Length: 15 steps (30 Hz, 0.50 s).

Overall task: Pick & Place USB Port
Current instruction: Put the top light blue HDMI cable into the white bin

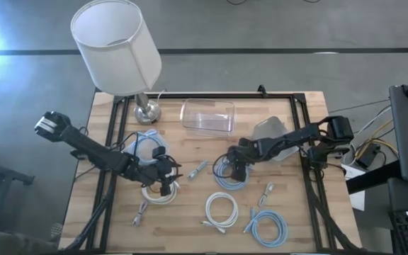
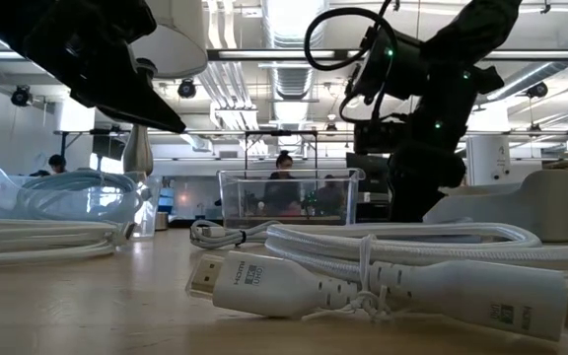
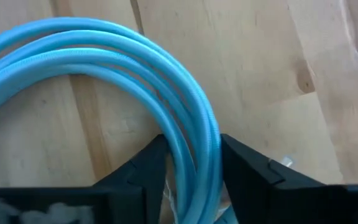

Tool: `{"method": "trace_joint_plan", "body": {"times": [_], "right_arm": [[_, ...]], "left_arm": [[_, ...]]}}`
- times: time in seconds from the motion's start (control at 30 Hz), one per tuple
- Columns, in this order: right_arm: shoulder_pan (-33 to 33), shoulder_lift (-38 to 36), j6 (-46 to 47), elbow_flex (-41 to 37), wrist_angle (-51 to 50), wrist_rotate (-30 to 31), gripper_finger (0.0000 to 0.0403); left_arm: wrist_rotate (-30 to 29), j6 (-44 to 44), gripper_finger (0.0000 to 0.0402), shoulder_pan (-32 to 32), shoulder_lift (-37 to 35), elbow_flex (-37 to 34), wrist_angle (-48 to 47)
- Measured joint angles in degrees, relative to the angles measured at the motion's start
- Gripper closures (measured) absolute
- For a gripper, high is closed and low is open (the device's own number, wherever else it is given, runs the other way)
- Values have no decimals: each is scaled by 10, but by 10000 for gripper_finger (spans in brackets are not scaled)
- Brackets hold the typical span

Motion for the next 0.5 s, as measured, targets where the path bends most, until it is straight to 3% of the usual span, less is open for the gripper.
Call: {"method": "trace_joint_plan", "body": {"times": [0.3, 0.5], "right_arm": [[17, -1, 0, 14, -7, 3, 369], [43, -1, -17, 55, -18, 18, 375]], "left_arm": [[0, -62, 225, 0, 0, 0, 1], [0, -111, 225, 0, 0, 0, 4]]}}
